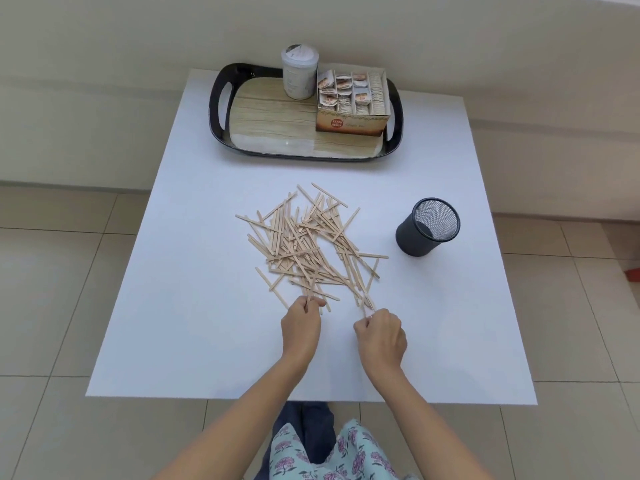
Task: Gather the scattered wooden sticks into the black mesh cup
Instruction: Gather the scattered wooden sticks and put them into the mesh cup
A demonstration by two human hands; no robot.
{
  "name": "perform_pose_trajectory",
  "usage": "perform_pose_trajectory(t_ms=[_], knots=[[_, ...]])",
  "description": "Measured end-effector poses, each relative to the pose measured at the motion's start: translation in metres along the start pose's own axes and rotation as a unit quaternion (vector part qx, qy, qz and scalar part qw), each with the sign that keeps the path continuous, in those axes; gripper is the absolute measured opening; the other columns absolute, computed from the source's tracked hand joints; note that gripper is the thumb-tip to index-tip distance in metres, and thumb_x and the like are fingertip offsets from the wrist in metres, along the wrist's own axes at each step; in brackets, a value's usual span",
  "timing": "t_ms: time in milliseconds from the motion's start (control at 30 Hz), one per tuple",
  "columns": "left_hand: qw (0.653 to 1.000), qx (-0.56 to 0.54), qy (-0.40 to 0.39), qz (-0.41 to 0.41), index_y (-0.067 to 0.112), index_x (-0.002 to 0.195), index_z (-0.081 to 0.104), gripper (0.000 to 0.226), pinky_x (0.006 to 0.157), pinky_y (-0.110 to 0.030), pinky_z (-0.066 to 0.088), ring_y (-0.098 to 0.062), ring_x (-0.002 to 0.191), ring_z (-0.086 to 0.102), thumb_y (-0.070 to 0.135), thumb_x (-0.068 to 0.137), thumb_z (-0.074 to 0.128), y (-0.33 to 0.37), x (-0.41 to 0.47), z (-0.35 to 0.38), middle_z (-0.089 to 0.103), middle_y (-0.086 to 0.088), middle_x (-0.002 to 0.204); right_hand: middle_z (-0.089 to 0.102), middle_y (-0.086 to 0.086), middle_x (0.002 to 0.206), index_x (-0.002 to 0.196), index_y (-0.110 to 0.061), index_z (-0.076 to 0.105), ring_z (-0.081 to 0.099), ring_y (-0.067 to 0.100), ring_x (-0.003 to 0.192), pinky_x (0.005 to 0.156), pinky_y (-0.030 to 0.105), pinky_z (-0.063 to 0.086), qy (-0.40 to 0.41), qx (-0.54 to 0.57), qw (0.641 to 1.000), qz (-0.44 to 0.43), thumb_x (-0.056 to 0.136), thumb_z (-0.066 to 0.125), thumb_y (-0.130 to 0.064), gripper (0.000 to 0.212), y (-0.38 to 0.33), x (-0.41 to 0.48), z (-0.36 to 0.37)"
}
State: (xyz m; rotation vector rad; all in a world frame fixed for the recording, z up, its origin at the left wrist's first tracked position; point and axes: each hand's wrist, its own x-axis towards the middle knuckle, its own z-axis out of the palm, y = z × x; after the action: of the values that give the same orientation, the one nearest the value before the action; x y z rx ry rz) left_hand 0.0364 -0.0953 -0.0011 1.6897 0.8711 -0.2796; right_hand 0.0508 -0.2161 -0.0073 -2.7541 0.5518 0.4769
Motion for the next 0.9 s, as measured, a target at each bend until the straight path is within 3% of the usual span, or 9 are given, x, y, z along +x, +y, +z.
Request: perform_pose_trajectory(t_ms=[100,200,367,467,600,700,800,900], knots=[[0.999,-0.027,-0.019,-0.01,0.021,0.093,0.064,0.029,0.06,-0.024,0.042,-0.011,0.065,0.049,0.019,0.099,0.035,0.002,0.0,0.007,0.058,0.005,0.08,0.054,0.008,0.084,0.084,-0.006,0.05,0.048,0.023,0.064,0.052,0.028,0.032,0.021,0.001,1.0,-0.024,0.092,0.048,-0.017,0.013,0.004,-0.001,-0.008],[0.997,-0.05,-0.047,-0.022,0.018,0.098,0.063,0.027,0.066,-0.021,0.047,-0.011,0.076,0.057,0.013,0.097,0.036,0.008,0.002,0.014,0.06,0.002,0.09,0.055,0.009,0.085,0.091,-0.007,0.044,0.052,0.029,0.074,0.057,0.033,0.035,0.065,0.052,0.993,-0.088,0.093,0.048,-0.018,0.011,0.0,0.009,-0.019],[0.996,-0.047,-0.071,-0.021,0.018,0.11,0.058,0.018,0.08,-0.027,0.051,-0.013,0.092,0.063,0.015,0.095,0.047,0.018,0.004,0.027,0.062,0.001,0.099,0.06,0.021,0.098,0.113,0.005,0.046,0.05,0.037,0.095,0.072,0.041,0.04,0.032,0.046,0.988,-0.147,0.094,0.038,-0.002,0.021,-0.028,0.054,-0.03],[0.997,-0.015,-0.077,0.002,0.019,0.113,0.054,0.022,0.064,-0.016,0.043,-0.009,0.087,0.058,0.011,0.094,0.047,0.025,0.005,0.036,0.06,0.007,0.099,0.058,0.02,0.109,0.113,0.001,0.047,0.049,0.034,0.102,0.083,0.04,0.043,0.016,0.012,0.985,-0.174,0.093,0.034,0.005,0.024,-0.037,0.072,-0.029],[0.997,0.006,-0.07,0.026,0.022,0.097,0.051,0.012,0.059,-0.014,0.037,-0.007,0.076,0.052,0.012,0.095,0.045,0.03,0.002,0.047,0.053,0.014,0.083,0.048,0.015,0.12,0.121,-0.002,0.045,0.044,0.03,0.109,0.09,0.032,0.037,0.029,-0.036,0.976,-0.213,0.088,0.037,0.007,0.035,-0.034,0.083,-0.022],[0.998,0.008,-0.055,0.035,0.031,0.088,0.047,0.02,0.054,-0.007,0.035,0.005,0.068,0.047,0.018,0.1,0.037,0.034,0.001,0.051,0.048,0.021,0.078,0.042,0.02,0.126,0.123,0.001,0.046,0.041,0.033,0.116,0.096,0.037,0.036,0.014,-0.008,0.976,-0.216,0.095,0.046,-0.008,0.029,-0.03,0.086,-0.019],[0.998,-0.019,-0.036,0.041,0.031,0.09,0.05,0.024,0.055,-0.013,0.038,0.002,0.072,0.053,0.017,0.098,0.032,0.038,-0.001,0.055,0.055,0.017,0.08,0.031,0.017,0.141,0.137,0.001,0.038,0.033,0.031,0.129,0.108,0.036,0.03,-0.008,0.01,0.973,-0.23,0.091,0.06,-0.041,0.066,-0.023,0.084,-0.017],[0.998,-0.059,0.013,0.023,0.026,0.099,0.048,0.019,0.047,-0.012,0.038,0.0,0.065,0.055,0.016,0.098,0.031,0.038,-0.006,0.057,0.058,0.01,0.08,0.023,0.016,0.151,0.146,0.001,0.024,0.021,0.03,0.141,0.117,0.04,0.016,-0.016,-0.031,0.963,-0.269,0.084,0.058,-0.058,0.093,-0.018,0.082,-0.014]])
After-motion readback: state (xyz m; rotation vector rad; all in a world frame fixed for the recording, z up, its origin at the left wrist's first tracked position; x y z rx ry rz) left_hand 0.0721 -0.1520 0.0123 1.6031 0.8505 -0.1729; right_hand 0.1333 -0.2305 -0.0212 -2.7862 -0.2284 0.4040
